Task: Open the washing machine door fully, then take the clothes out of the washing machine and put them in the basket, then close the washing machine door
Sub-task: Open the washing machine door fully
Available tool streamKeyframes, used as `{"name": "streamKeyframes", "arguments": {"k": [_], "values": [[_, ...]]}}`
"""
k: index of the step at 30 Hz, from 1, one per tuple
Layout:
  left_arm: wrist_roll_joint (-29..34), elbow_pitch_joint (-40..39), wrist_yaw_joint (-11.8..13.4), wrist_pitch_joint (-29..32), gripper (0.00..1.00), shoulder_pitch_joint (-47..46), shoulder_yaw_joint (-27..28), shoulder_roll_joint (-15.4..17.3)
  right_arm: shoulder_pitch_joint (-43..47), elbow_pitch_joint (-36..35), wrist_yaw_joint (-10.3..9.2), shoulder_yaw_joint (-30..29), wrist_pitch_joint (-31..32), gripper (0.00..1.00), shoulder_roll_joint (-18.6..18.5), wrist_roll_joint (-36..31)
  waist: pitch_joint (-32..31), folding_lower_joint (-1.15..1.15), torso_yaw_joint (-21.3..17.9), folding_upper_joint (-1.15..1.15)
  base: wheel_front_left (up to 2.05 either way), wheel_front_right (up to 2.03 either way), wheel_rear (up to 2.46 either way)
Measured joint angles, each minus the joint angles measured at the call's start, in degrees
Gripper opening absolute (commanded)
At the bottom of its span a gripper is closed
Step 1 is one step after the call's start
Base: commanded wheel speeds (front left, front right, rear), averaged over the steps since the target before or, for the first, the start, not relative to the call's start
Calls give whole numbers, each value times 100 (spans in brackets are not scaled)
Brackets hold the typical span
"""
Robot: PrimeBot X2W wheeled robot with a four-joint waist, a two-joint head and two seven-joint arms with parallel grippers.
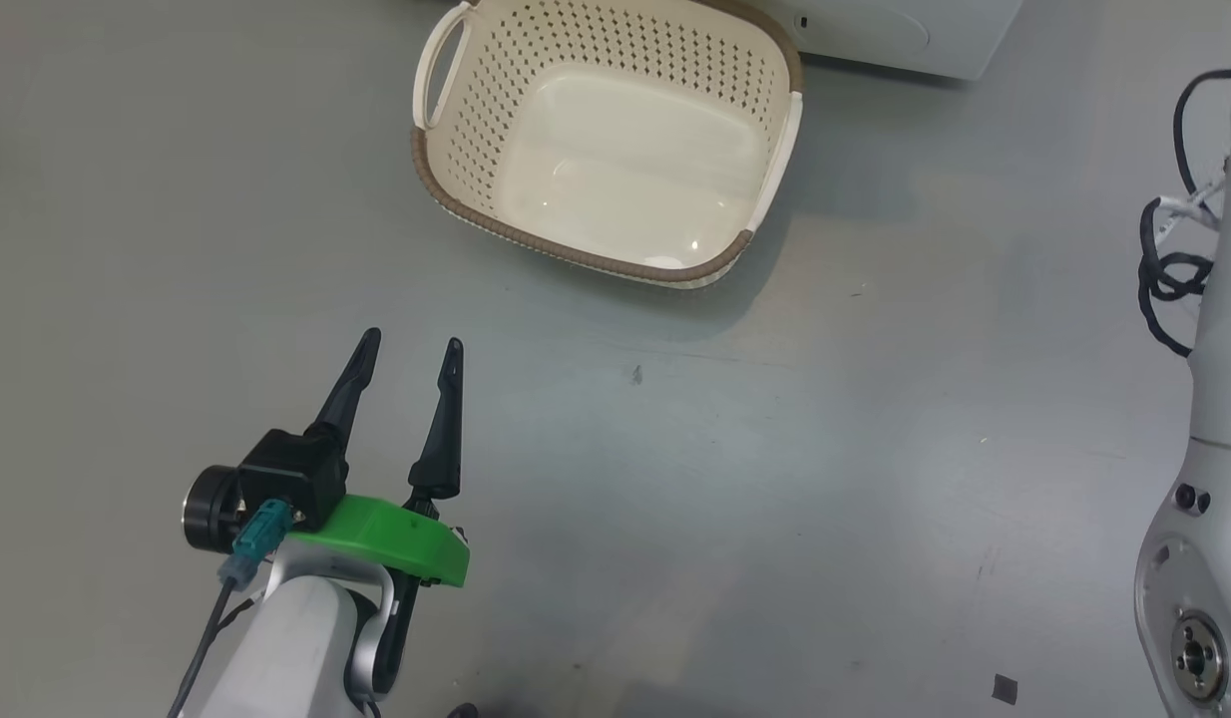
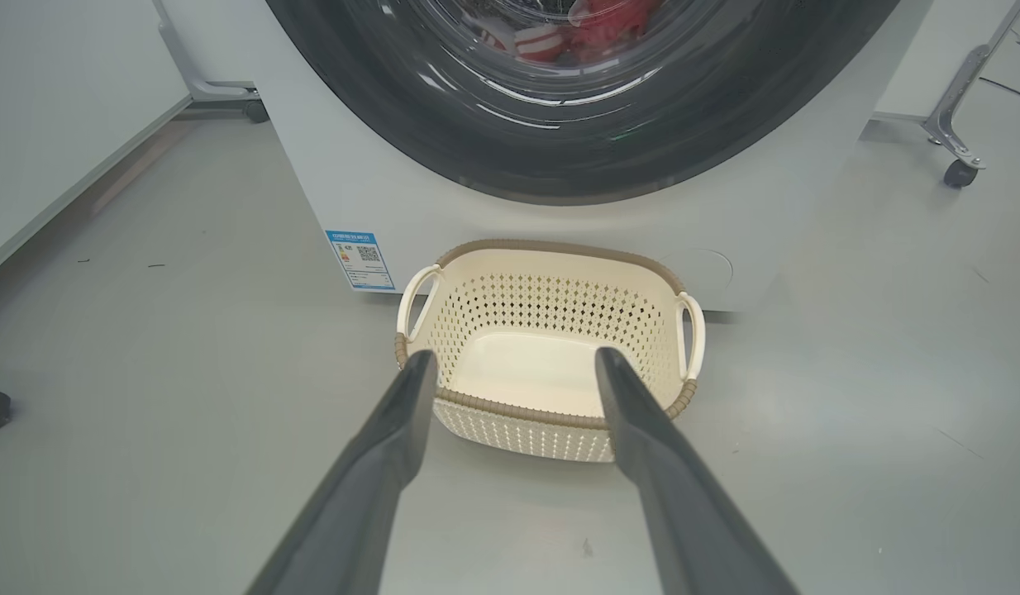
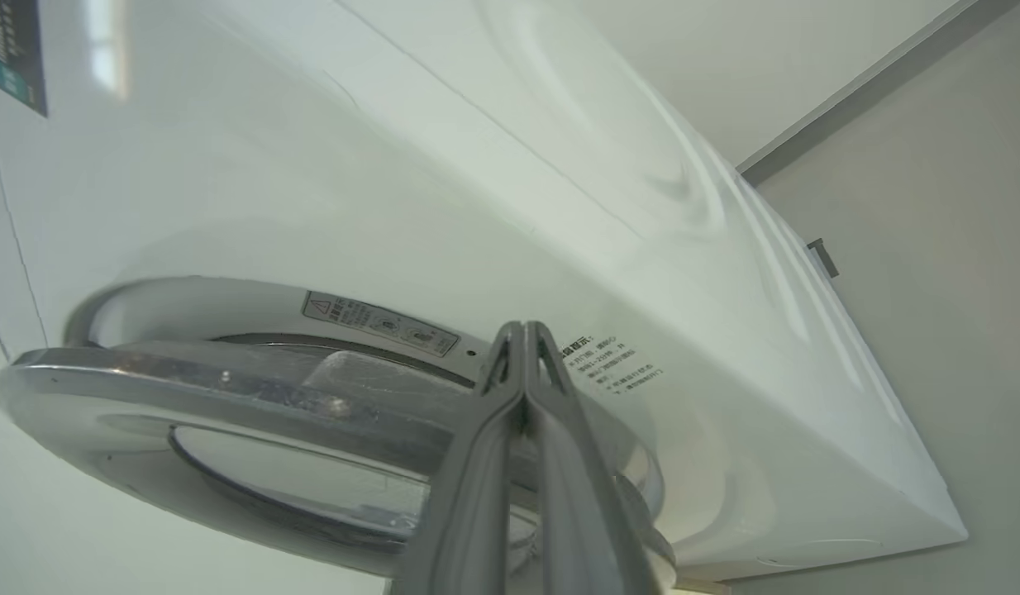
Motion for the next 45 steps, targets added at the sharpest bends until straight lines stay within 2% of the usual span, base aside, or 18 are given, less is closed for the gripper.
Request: {"name": "streamKeyframes", "arguments": {"k": [19, 37, 45], "values": [[-125, 158, 2, -9, 100, -102, -91, -24, -1196, 732, -450, -316, 871, 0, 19, 1143, 222, 0, 366, 0, 0, 0, 0], [-186, 264, 23, -9, 100, -152, -179, -38, -1796, 1588, -561, -446, 1558, 0, 14, 2123, 237, 0, 519, 0, 0, 0, 0], [-193, 280, 55, -9, 100, -151, -200, -40, -2028, 1913, -602, -394, 1600, 0, -90, 2199, 273, 0, 596, 0, 0, 0, 0]]}}
